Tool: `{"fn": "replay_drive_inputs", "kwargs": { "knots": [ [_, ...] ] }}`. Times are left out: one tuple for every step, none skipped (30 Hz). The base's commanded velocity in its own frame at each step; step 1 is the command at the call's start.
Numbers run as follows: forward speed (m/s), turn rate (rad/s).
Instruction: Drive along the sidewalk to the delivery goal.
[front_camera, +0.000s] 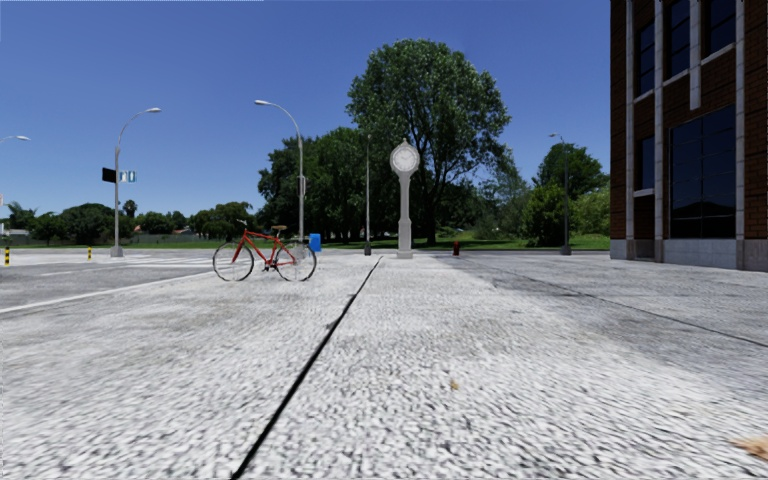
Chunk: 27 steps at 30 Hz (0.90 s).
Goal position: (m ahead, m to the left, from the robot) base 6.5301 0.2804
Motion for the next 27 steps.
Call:
{"fn": "replay_drive_inputs", "kwargs": {
  "knots": [
    [2.00, 0.00],
    [2.00, 0.00],
    [2.00, 0.00],
    [2.00, 0.00],
    [2.00, 0.00],
    [2.00, 0.00],
    [2.00, 0.00],
    [2.00, 0.00],
    [2.00, 0.00],
    [2.00, 0.00],
    [2.00, 0.00],
    [2.00, 0.00],
    [2.00, 0.00],
    [2.00, 0.00],
    [2.00, 0.00],
    [2.00, 0.00],
    [2.00, 0.00],
    [2.00, 0.00],
    [2.00, 0.00],
    [2.00, 0.00],
    [2.00, 0.00],
    [2.00, 0.00],
    [2.00, 0.00],
    [2.00, 0.00],
    [2.00, 0.00],
    [2.00, 0.00],
    [2.00, 0.00]
  ]
}}
